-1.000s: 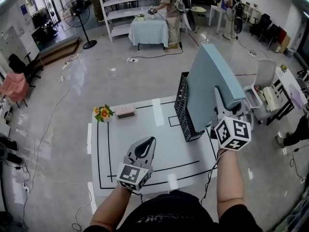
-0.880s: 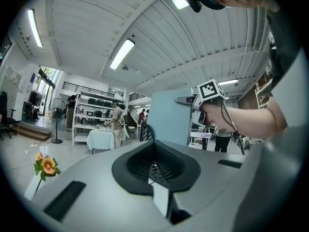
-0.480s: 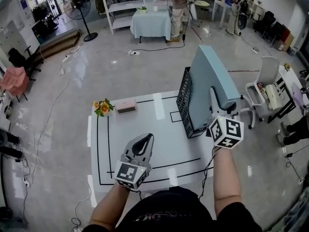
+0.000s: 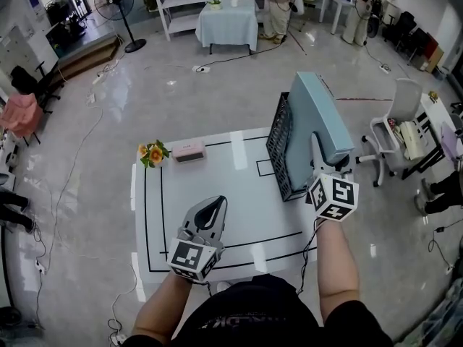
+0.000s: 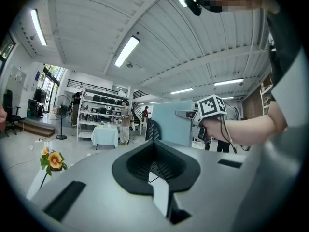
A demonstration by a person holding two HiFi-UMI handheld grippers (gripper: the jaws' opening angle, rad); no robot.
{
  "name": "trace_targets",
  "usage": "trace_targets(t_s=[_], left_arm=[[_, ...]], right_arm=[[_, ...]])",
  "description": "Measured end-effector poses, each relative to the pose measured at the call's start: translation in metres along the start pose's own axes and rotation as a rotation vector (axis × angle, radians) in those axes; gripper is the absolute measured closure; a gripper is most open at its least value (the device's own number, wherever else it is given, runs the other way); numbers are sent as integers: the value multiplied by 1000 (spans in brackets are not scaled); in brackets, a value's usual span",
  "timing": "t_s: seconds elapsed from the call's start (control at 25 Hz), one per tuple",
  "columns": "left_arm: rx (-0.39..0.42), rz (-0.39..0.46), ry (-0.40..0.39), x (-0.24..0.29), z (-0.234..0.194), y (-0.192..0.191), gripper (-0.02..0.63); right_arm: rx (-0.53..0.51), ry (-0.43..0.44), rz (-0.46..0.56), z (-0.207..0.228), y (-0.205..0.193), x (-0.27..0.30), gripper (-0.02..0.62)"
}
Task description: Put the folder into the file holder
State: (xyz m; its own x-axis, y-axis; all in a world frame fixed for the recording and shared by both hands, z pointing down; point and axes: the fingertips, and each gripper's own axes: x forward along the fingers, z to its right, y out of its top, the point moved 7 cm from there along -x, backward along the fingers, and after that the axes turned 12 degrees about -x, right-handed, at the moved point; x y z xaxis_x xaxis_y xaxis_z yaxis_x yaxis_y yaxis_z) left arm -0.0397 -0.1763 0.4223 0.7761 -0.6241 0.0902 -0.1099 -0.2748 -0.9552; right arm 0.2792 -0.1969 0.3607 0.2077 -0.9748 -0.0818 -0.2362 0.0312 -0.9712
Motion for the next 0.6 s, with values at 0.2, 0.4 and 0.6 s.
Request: trace_targets(t_s=[0.2, 0.4, 0.6], left_arm=[[-20, -11, 13, -1, -2, -5, 603], [-44, -28, 35, -5, -6, -14, 603], [-58, -38, 58, -13, -10, -20, 603]], right_arm=[[-19, 19, -20, -10, -18, 2, 321], [-36, 16, -33, -17, -26, 5, 321], [-34, 15, -42, -22, -34, 5, 321]])
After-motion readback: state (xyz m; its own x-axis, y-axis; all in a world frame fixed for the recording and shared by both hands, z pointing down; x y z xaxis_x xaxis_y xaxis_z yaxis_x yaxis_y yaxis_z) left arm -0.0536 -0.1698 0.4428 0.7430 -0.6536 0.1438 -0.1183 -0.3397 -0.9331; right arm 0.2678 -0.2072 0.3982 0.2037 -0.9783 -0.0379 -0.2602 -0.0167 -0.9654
